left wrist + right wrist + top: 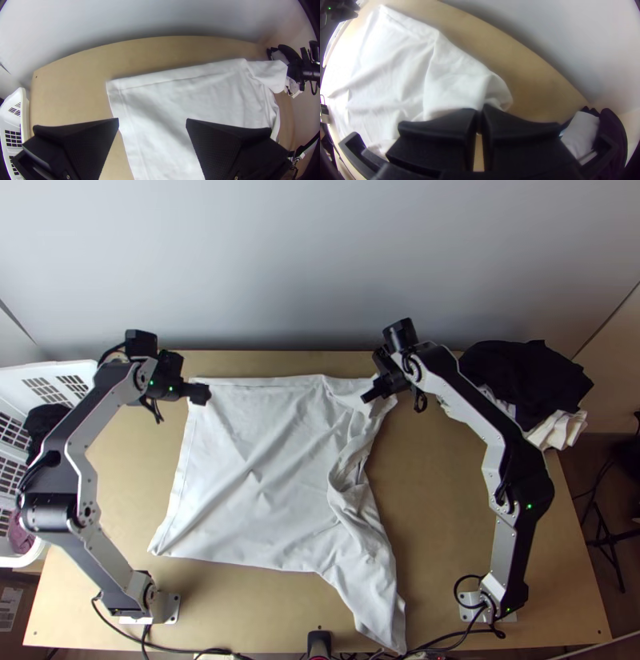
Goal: Fold the t-shirt
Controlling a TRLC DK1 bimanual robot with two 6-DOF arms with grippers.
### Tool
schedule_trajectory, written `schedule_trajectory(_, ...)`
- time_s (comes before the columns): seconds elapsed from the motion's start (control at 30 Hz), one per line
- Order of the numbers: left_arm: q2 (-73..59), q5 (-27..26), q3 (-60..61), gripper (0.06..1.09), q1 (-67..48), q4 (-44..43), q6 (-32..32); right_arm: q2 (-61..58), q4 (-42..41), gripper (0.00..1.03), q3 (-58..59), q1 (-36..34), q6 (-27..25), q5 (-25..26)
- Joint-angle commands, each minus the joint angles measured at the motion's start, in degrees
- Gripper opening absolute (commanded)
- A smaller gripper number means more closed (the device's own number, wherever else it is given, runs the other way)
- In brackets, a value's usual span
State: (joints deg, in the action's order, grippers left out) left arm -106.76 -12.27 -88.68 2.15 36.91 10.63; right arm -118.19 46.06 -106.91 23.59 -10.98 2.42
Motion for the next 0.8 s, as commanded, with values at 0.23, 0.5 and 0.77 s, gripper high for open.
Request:
schedule_trajectory(0.23,-15.5,5.5,-12.8,0.88,0.8,-1.4,-2.2,-1.5,0.1,0.03,-10.3,-0.4,0.6,0.5)
schedule_trajectory(0.5,-19.6,5.6,-14.6,0.8,0.9,-1.3,-2.7,-1.4,0.6,0.03,-14.6,-0.6,1.2,0.6)
schedule_trajectory(0.77,-22.0,6.9,-17.0,0.8,1.3,-1.1,-2.9,-1.1,1.7,0.03,-17.8,-0.5,1.6,0.5)
